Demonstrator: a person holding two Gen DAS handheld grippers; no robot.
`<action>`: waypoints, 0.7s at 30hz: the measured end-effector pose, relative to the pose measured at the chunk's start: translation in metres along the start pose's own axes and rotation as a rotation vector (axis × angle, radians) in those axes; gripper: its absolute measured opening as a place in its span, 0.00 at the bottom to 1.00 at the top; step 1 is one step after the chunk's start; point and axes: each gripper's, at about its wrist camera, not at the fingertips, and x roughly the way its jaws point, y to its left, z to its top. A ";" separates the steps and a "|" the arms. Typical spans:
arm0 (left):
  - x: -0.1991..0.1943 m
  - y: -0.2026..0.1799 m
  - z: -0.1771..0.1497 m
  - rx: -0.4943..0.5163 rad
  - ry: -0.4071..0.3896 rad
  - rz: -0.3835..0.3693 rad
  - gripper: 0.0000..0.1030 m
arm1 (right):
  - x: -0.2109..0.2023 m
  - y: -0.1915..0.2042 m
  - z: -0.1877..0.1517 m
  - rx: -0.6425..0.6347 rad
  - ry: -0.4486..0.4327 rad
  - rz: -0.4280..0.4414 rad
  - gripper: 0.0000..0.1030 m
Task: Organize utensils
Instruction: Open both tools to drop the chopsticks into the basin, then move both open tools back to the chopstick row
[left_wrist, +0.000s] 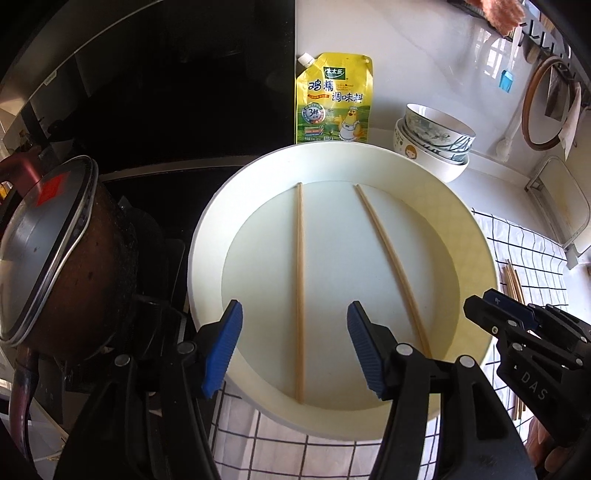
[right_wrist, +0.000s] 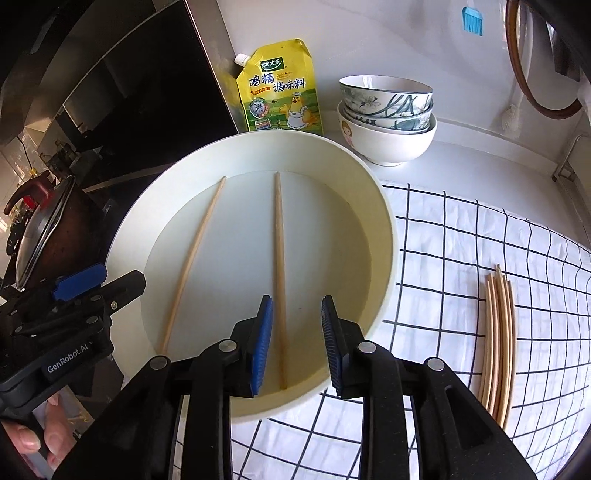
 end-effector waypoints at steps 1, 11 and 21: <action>-0.003 -0.003 -0.001 0.000 -0.001 -0.003 0.56 | -0.004 -0.003 -0.002 0.000 -0.002 -0.001 0.26; -0.024 -0.040 -0.005 0.019 -0.022 -0.025 0.57 | -0.040 -0.043 -0.023 0.020 -0.021 -0.026 0.28; -0.027 -0.105 -0.015 0.071 -0.008 -0.074 0.56 | -0.063 -0.113 -0.049 0.083 -0.020 -0.083 0.29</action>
